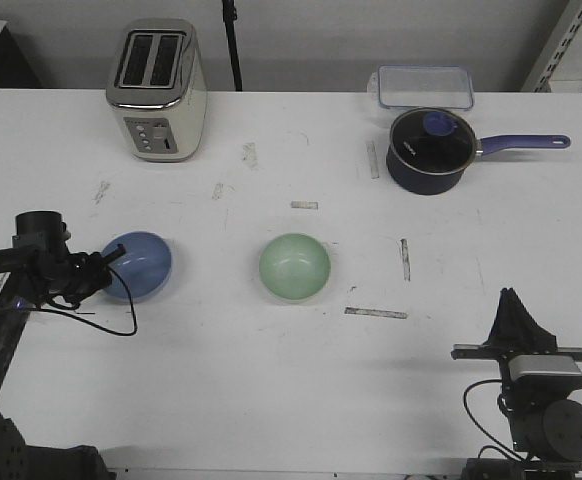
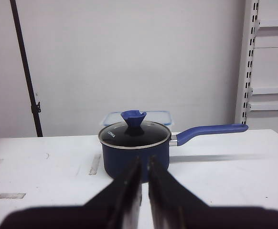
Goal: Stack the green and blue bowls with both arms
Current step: 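Lift the blue bowl with the left gripper and lower it into the green bowl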
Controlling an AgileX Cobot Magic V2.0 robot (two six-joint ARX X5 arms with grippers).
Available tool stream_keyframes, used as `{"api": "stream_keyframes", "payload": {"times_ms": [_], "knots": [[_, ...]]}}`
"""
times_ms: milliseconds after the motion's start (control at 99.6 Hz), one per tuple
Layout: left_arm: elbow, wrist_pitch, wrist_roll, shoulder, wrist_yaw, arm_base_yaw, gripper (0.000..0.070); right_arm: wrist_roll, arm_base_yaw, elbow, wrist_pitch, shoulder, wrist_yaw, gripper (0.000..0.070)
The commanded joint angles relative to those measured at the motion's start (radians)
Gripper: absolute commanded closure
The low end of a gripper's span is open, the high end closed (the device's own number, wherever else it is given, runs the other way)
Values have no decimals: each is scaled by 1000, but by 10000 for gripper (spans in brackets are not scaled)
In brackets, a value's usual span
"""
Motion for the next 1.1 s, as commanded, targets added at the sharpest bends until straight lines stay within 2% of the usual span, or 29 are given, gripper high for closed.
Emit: {"api": "stream_keyframes", "payload": {"times_ms": [0, 151, 352, 743, 934, 1095], "knots": [[50, -24, -26, -4, 6, -15, 700, 16, 1, 3, 10, -3, 0, 683], [152, -92, -30, -5, 6, -78, 699, 16, 1, 3, 10, -3, 0, 683], [278, -96, -64, -5, 6, -196, 699, 17, 1, 3, 10, -3, 0, 683], [329, 16, -207, 74, 6, -529, 699, 16, 1, 3, 10, -3, 0, 683], [417, 11, -208, 192, 6, -647, 699, 16, 1, 3, 10, -3, 0, 683], [488, 13, -208, 285, 6, -703, 699, 16, 1, 3, 10, -3, 0, 683]]}}
